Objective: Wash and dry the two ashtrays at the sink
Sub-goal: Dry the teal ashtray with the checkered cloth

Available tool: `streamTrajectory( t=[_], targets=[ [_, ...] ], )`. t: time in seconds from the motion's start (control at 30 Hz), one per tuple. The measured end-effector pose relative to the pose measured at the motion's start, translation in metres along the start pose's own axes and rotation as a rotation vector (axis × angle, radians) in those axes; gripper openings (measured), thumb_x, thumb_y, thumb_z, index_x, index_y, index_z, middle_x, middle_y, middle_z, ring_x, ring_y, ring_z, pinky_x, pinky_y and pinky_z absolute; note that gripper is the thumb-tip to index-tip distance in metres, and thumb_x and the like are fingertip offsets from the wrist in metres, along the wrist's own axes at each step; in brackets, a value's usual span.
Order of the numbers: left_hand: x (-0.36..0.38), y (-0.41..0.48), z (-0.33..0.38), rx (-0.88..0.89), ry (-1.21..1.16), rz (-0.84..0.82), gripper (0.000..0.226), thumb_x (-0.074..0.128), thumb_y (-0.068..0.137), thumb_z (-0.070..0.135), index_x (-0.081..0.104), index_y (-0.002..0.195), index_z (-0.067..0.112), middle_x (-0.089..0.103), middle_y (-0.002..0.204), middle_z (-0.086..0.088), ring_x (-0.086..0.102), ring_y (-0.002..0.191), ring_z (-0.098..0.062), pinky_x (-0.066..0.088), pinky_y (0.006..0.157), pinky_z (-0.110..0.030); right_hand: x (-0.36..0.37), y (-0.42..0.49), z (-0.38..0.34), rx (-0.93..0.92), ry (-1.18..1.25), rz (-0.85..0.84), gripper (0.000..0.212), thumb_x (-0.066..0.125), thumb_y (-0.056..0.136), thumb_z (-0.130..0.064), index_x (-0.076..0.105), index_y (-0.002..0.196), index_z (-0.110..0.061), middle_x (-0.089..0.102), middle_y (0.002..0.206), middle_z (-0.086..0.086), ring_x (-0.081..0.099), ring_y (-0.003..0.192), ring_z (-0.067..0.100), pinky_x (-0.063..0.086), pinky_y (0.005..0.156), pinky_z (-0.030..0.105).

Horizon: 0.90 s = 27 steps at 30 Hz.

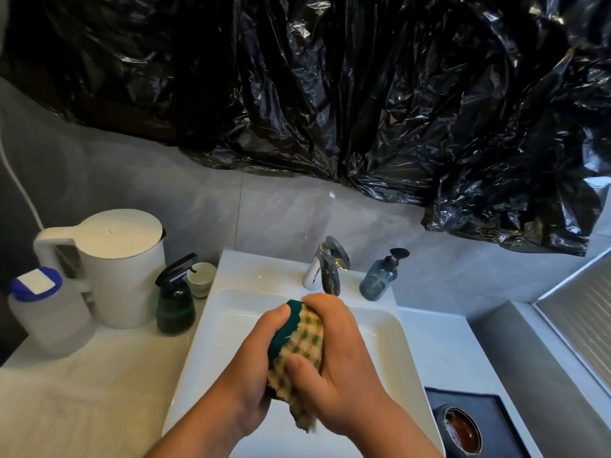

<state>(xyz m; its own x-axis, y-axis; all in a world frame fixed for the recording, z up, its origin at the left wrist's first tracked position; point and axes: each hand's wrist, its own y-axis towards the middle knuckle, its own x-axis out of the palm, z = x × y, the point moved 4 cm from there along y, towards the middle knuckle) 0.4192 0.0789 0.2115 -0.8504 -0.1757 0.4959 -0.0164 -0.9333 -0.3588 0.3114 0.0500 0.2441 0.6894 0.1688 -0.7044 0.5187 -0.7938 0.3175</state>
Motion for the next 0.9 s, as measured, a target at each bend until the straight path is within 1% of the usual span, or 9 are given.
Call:
streamTrajectory(
  t=[0.1, 0.17, 0.27, 0.43, 0.5, 0.57, 0.7, 0.83, 0.9],
  targets=[
    [-0.001, 0.001, 0.001, 0.058, 0.081, 0.006, 0.044, 0.055, 0.083, 0.057, 0.068, 0.105, 0.021, 0.075, 0.099, -0.011, 0.073, 0.088, -0.026, 0.055, 0.062, -0.036, -0.003, 0.006, 0.006, 0.17, 0.187, 0.01, 0.042, 0.048, 0.073, -0.056, 0.053, 0.111, -0.039, 0.062, 0.105, -0.012, 0.06, 0.1, 0.008, 0.051, 0.087, 0.03],
    [-0.001, 0.0, 0.004, 0.113, 0.124, 0.017, 0.029, 0.063, 0.081, 0.053, 0.065, 0.094, 0.027, 0.073, 0.095, -0.01, 0.072, 0.088, -0.029, 0.056, 0.065, -0.039, -0.001, 0.01, 0.014, 0.308, 0.357, 0.039, 0.044, 0.048, 0.069, -0.059, 0.063, 0.102, -0.035, 0.069, 0.098, -0.007, 0.065, 0.096, 0.012, 0.054, 0.087, 0.036],
    [0.002, -0.002, 0.007, 0.17, 0.186, 0.046, 0.021, 0.06, 0.074, 0.052, 0.065, 0.088, 0.037, 0.071, 0.099, -0.006, 0.07, 0.096, -0.028, 0.058, 0.073, -0.037, 0.006, 0.015, 0.017, 0.571, 0.668, 0.075, 0.054, 0.056, 0.061, -0.056, 0.069, 0.086, -0.01, 0.071, 0.096, 0.015, 0.067, 0.099, 0.037, 0.055, 0.091, 0.051],
    [0.007, -0.003, 0.009, 0.197, 0.101, 0.133, 0.034, 0.062, 0.067, 0.053, 0.067, 0.096, 0.037, 0.072, 0.105, -0.01, 0.071, 0.096, -0.031, 0.061, 0.081, -0.049, 0.024, 0.003, 0.01, 0.792, 1.193, 0.115, 0.048, 0.049, 0.095, -0.045, 0.073, 0.102, -0.004, 0.076, 0.095, 0.016, 0.073, 0.08, 0.026, 0.06, 0.065, 0.031],
    [0.008, -0.003, 0.006, 0.132, -0.011, 0.157, 0.04, 0.06, 0.077, 0.052, 0.071, 0.106, 0.026, 0.075, 0.104, -0.012, 0.074, 0.094, -0.031, 0.059, 0.085, -0.052, 0.033, -0.001, 0.006, 0.74, 1.131, 0.141, 0.048, 0.047, 0.096, -0.049, 0.073, 0.11, -0.012, 0.077, 0.104, 0.01, 0.074, 0.093, 0.024, 0.06, 0.077, 0.037],
    [0.007, -0.003, 0.003, 0.023, -0.157, 0.154, 0.045, 0.052, 0.089, 0.049, 0.078, 0.099, 0.014, 0.077, 0.101, -0.014, 0.075, 0.089, -0.03, 0.056, 0.084, -0.045, 0.037, -0.005, 0.004, 0.635, 0.839, 0.145, 0.047, 0.052, 0.087, -0.058, 0.066, 0.124, -0.033, 0.072, 0.122, -0.004, 0.068, 0.114, 0.017, 0.053, 0.099, 0.043],
    [0.003, 0.002, 0.002, -0.023, -0.305, 0.162, 0.051, 0.048, 0.09, 0.052, 0.081, 0.083, 0.013, 0.077, 0.093, -0.015, 0.075, 0.078, -0.03, 0.055, 0.076, -0.04, 0.03, -0.008, -0.009, 0.382, 0.392, 0.039, 0.06, 0.042, 0.07, -0.062, 0.032, 0.129, -0.066, 0.042, 0.128, -0.048, 0.044, 0.125, -0.016, 0.04, 0.1, 0.009],
    [0.001, 0.004, -0.001, -0.052, -0.337, 0.217, 0.049, 0.049, 0.091, 0.049, 0.078, 0.088, 0.009, 0.076, 0.086, -0.015, 0.075, 0.071, -0.028, 0.056, 0.067, -0.037, 0.03, -0.01, -0.006, 0.325, 0.121, -0.05, 0.092, 0.039, 0.067, -0.064, 0.013, 0.154, -0.046, 0.018, 0.162, -0.028, 0.019, 0.148, -0.006, 0.028, 0.121, 0.027],
    [0.003, 0.004, -0.001, -0.053, -0.346, 0.222, 0.049, 0.049, 0.091, 0.049, 0.077, 0.095, 0.009, 0.077, 0.089, -0.015, 0.074, 0.078, -0.029, 0.055, 0.07, -0.038, 0.029, -0.009, 0.0, 0.362, 0.132, -0.035, 0.094, 0.04, 0.066, -0.066, 0.018, 0.155, -0.043, 0.026, 0.161, -0.023, 0.027, 0.146, -0.003, 0.031, 0.12, 0.028]
  ],
)
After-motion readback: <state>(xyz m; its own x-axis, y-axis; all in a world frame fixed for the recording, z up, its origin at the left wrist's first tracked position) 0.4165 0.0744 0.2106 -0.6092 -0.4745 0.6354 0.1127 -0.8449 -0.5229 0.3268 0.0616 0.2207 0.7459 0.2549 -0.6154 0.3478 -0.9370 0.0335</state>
